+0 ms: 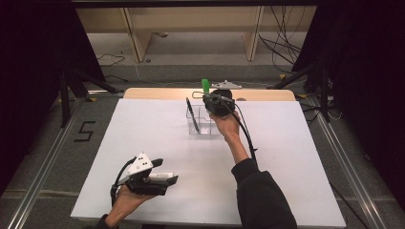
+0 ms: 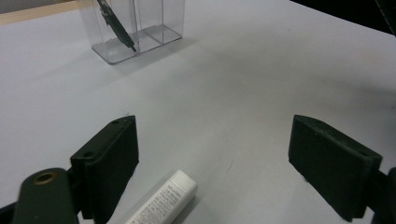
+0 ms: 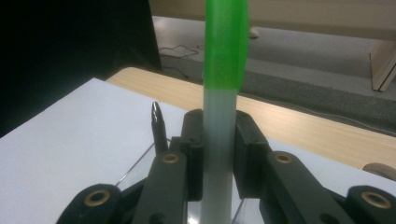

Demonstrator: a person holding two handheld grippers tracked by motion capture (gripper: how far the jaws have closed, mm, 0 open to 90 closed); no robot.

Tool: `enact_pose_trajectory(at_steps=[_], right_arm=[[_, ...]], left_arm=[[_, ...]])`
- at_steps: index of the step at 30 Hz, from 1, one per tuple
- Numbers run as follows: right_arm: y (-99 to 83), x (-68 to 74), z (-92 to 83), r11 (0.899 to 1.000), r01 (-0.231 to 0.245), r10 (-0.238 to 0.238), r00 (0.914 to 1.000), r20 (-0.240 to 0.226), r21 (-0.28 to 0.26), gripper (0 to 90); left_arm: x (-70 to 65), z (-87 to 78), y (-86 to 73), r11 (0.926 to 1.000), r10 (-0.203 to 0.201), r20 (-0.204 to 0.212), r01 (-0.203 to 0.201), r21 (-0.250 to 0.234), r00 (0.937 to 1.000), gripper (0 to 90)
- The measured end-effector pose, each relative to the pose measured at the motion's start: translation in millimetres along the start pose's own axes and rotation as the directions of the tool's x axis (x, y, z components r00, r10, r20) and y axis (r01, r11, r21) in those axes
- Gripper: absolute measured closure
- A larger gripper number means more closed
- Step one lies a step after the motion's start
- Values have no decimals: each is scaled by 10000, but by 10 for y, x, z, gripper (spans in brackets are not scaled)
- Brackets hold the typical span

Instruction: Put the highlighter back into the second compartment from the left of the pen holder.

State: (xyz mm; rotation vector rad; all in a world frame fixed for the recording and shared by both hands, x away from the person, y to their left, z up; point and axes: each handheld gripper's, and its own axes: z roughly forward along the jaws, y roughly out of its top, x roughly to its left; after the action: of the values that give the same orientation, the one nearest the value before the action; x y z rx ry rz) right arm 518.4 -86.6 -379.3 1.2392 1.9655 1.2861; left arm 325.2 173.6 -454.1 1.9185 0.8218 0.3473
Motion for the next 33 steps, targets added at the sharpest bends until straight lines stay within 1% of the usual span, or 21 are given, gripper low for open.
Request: enact_pose_trajectory(at_steps=[4,7,13,15,18,21,25,29,33], right_arm=[[-13,11,46,10000,-36,36,10000,9,47,772],[-26,20,83,9998,-103,103,9999,17,143,772],[-47,33,135,9997,-69,67,10000,73,246,772],[-50,33,147,9996,-80,78,9999,94,285,772],[-64,31,168,9994,-71,66,9999,130,345,772],[-78,42,186,9989,9,-16,9999,148,467,772],[-86,55,207,9990,-6,1,9999,126,439,771],[-108,60,238,9985,-56,46,9998,175,539,771],[-124,61,260,9980,-7,-6,9998,206,625,771]], left_arm=[[7,-1,-3,10000,-28,-52,28,-37,10000,159],[11,3,-6,10000,18,-55,-18,37,10000,159],[8,7,-8,10000,20,-48,-20,39,10000,159],[5,12,-10,10000,-51,-35,51,28,10000,159],[11,16,-11,10000,7,-40,-7,81,10000,159],[11,21,-14,9999,-50,-31,50,132,10000,158],[15,20,-14,9999,-40,-37,41,109,10000,158],[16,18,-15,9999,7,-53,-6,128,10000,158],[22,25,-19,9998,0,-100,2,181,10000,158]])
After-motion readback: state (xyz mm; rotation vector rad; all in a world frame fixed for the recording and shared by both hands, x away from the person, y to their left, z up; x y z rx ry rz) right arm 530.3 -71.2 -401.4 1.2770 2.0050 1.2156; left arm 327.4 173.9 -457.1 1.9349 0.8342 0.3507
